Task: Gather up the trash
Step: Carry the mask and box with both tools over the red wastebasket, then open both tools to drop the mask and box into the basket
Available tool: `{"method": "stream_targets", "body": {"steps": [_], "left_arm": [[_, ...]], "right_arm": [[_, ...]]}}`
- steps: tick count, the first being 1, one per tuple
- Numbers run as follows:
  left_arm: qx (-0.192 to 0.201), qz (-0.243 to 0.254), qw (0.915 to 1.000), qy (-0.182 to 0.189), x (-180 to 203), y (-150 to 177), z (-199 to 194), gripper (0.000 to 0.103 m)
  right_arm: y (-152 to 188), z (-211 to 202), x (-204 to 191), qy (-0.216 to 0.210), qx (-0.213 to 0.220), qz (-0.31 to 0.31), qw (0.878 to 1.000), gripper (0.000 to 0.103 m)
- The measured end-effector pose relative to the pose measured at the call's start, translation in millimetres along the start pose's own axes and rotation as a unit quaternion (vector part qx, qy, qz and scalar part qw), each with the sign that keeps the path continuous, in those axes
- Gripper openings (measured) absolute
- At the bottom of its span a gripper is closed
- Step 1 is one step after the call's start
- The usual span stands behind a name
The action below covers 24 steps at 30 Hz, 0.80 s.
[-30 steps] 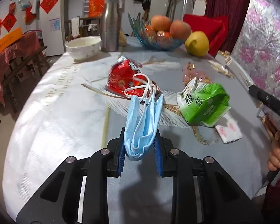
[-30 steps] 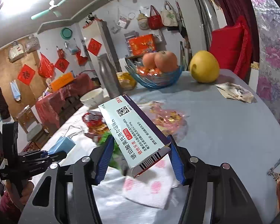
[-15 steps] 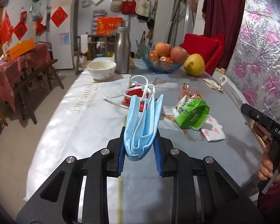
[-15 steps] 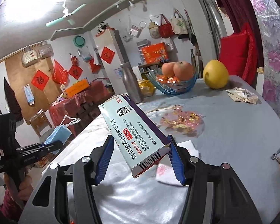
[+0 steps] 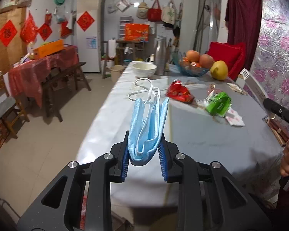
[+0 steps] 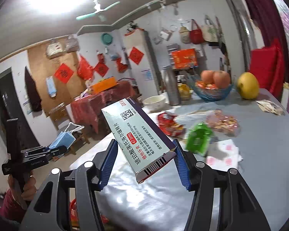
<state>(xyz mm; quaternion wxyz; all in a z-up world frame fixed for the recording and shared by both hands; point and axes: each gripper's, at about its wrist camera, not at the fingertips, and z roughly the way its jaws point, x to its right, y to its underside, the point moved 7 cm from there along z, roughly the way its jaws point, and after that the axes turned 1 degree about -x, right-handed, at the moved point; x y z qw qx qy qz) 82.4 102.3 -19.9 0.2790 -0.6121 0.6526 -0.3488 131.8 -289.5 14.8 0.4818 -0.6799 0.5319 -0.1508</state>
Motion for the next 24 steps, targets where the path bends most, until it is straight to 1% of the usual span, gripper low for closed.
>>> {"method": "stream_targets", "body": {"steps": [5,7,10,13,15,19,21,22,23,24], "left_arm": [[-0.013,-0.004,0.9992,-0.037,-39,31,-27,0.028],[-0.032,-0.012,0.9979,-0.055,-60,51,-32,0.028],[-0.067,-0.035,0.9946,-0.071,-93,82,-34,0.028],[-0.113,-0.071,0.9871,-0.088,-135,123,-29,0.028],[-0.136,-0.087,0.9819,-0.099,-155,144,-22,0.028],[-0.165,-0.108,0.9744,-0.108,-181,180,-13,0.03],[-0.181,-0.112,0.9707,-0.112,-189,195,-7,0.046],[-0.186,-0.116,0.9688,-0.115,-192,202,-4,0.059],[-0.188,-0.119,0.9679,-0.117,-194,206,-4,0.071],[-0.188,-0.122,0.9672,-0.119,-197,210,-3,0.075]], "right_arm": [[2,-5,-48,-0.024,-0.002,-0.033,0.999,0.057],[5,-2,-68,-0.043,-0.012,-0.042,0.998,0.057],[15,7,-92,-0.07,-0.037,-0.052,0.996,0.057],[29,19,-118,-0.088,-0.067,-0.064,0.992,0.057],[39,30,-137,-0.098,-0.09,-0.073,0.988,0.057],[57,48,-166,-0.111,-0.125,-0.086,0.982,0.057],[67,58,-183,-0.12,-0.144,-0.093,0.978,0.057],[71,63,-189,-0.122,-0.151,-0.096,0.976,0.057],[75,67,-195,-0.124,-0.159,-0.1,0.974,0.057],[81,72,-203,-0.126,-0.169,-0.106,0.972,0.057]]}}
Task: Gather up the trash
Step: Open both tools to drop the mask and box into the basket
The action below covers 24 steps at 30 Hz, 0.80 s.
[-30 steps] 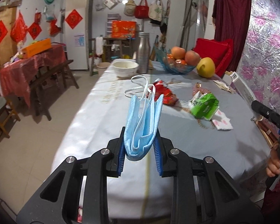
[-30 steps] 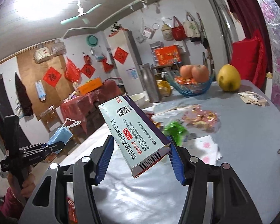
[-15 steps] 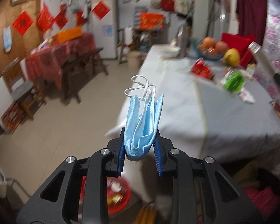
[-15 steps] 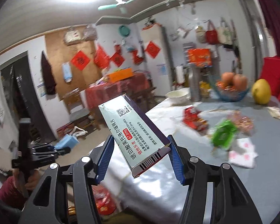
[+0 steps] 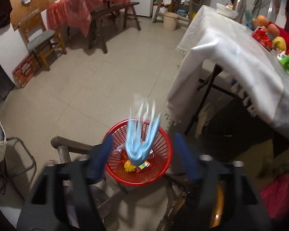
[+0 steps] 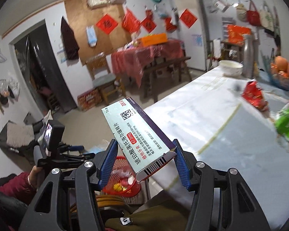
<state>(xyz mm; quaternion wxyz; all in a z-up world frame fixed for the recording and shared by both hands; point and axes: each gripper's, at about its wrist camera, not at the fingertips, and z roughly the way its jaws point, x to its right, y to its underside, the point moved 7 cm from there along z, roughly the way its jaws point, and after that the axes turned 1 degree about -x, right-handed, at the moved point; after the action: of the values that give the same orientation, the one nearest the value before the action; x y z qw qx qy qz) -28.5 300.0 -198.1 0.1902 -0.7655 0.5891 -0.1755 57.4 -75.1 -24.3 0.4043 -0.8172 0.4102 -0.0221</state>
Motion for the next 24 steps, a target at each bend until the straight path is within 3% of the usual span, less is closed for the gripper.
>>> {"method": "stream_targets", "body": {"steps": [6,11,19,21,24], "left_arm": [[0.008,-0.025,0.9996,-0.014,-21,-1,2,0.085],[0.035,-0.048,0.9971,-0.048,-47,-11,-11,0.094],[0.064,-0.07,0.9919,-0.085,-76,-19,-32,0.096],[0.071,-0.074,0.9903,-0.093,-83,-20,-37,0.096],[0.08,-0.08,0.9883,-0.102,-90,-20,-44,0.096]], "right_arm": [[10,31,-26,-0.014,-0.044,-0.02,0.999,0.057],[24,67,-52,-0.032,-0.095,-0.044,0.994,0.057],[44,133,-103,-0.065,-0.175,-0.086,0.979,0.057],[42,149,-117,-0.08,-0.184,-0.094,0.975,0.06],[36,162,-127,-0.07,-0.178,-0.093,0.977,0.081]]}}
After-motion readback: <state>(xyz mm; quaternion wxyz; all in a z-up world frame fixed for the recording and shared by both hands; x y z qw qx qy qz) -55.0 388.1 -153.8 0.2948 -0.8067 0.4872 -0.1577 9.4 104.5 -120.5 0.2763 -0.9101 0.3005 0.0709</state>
